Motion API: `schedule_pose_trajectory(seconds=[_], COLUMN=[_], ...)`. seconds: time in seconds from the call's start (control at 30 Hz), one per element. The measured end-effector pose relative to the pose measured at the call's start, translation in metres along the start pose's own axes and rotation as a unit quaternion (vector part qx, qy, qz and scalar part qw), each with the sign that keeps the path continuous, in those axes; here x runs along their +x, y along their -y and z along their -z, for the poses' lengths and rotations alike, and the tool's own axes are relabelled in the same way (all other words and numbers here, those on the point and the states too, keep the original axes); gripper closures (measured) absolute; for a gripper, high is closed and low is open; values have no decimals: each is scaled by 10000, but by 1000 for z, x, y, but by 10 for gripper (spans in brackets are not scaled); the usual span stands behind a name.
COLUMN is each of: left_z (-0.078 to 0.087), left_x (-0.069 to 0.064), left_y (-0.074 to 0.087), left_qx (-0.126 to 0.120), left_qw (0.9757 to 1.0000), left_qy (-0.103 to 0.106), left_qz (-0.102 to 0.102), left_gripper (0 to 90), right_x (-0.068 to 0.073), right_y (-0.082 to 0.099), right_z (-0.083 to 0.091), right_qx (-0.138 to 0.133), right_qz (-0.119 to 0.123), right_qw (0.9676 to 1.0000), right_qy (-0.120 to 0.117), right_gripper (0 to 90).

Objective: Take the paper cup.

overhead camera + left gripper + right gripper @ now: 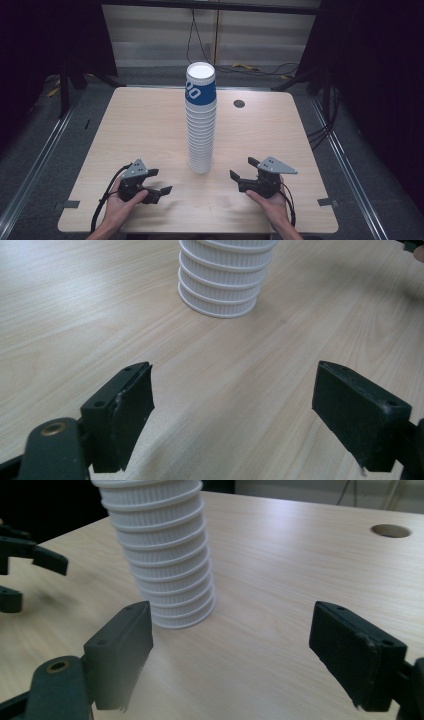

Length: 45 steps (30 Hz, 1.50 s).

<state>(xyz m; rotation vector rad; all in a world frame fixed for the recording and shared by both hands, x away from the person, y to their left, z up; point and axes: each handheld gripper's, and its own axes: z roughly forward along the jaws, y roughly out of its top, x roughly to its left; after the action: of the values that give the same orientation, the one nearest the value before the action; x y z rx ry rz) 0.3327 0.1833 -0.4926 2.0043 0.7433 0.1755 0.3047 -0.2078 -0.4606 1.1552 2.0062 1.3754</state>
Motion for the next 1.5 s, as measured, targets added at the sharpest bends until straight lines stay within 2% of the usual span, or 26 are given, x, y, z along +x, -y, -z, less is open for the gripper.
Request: schedule_pose_trajectory(seconds=[0.1, 0.17, 0.3, 0.43, 0.47, 0.63, 0.73, 1.0, 1.5], left_z=[0, -1, 0, 2, 2, 2, 3, 1, 0], left_x=[-1, -1, -2, -2, -2, -4, -4, -4, -3], left_y=[0, -1, 0, 0, 0, 0, 0, 0, 1], left_qx=[-3, -1, -12, -57, -53, -21, -34, -18, -21], left_qw=[10000, 10000, 10000, 10000, 10000, 9999, 9999, 9998, 9999], left_qy=[45, 51, 41, 33, 41, 70, 83, 110, 142], left_qz=[-6, -40, -44, -57, -53, -146, -134, -136, -70], left_gripper=[167, 167, 167, 167, 167, 167, 167, 167, 167], right_x=[3, 6, 12, 12, 12, 12, 13, 16, 16], right_y=[-4, -8, -15, -27, -30, -46, -51, -67, -111], right_z=[-1, 0, 1, -1, -1, -1, -1, 1, 5], right_qx=[68, 17, 39, 99, 110, -26, -45, 82, -149], right_qz=[60, 54, 214, 108, 151, 184, 193, 166, 336], right_qw=[9999, 9999, 9997, 9991, 9988, 9984, 9981, 9961, 9929], right_qy=[-96, -125, -143, -397, -442, -535, -583, -865, -1128], right_gripper=[173, 173, 173, 173, 174, 185, 186, 188, 174])
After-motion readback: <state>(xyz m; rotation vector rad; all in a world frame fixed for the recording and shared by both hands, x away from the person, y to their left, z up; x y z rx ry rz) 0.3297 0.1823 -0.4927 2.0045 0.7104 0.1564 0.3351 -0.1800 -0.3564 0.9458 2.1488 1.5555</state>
